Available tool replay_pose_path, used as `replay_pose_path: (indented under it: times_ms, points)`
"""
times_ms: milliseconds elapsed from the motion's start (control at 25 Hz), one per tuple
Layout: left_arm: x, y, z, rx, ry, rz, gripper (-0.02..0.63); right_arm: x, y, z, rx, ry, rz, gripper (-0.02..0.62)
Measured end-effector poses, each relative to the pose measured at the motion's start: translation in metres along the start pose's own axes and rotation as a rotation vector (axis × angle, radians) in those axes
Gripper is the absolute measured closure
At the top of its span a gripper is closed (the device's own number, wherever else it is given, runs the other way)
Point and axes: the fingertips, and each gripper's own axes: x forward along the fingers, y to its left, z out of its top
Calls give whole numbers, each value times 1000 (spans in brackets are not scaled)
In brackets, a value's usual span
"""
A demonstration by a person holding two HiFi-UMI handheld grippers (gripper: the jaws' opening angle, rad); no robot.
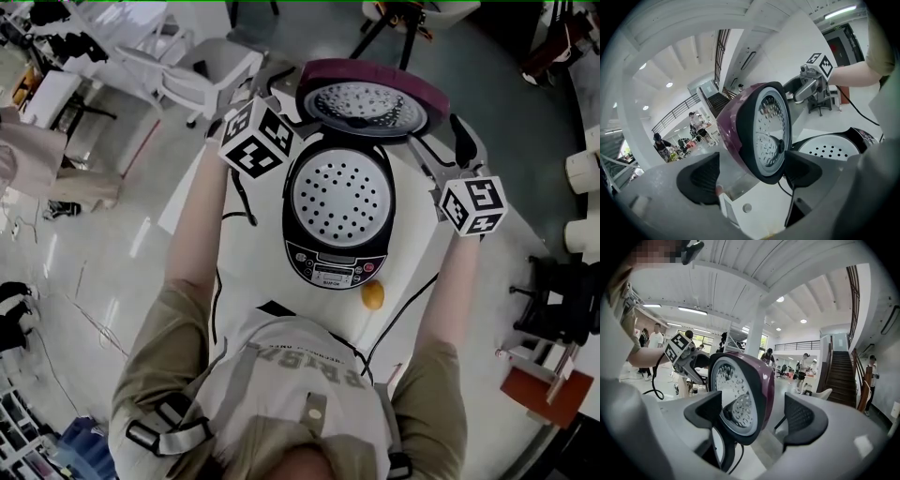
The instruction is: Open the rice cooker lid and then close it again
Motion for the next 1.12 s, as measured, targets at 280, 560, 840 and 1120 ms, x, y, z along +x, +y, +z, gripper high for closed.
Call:
replay_pose_path:
  times_ms: [280, 560, 840, 1120]
  points:
    - [16, -5, 5, 24, -7, -37, 161, 16, 0, 6, -16, -21, 62, 175]
    - [18, -8, 5, 40, -6, -45, 158, 21, 12, 11, -39, -26, 118, 172]
    - [15, -12, 4, 45, -3, -57, 156, 16, 17, 13, -7, -41, 136, 169]
    - [7, -19, 4, 48, -7, -61, 156, 8, 26, 12, -26, -30, 159, 161]
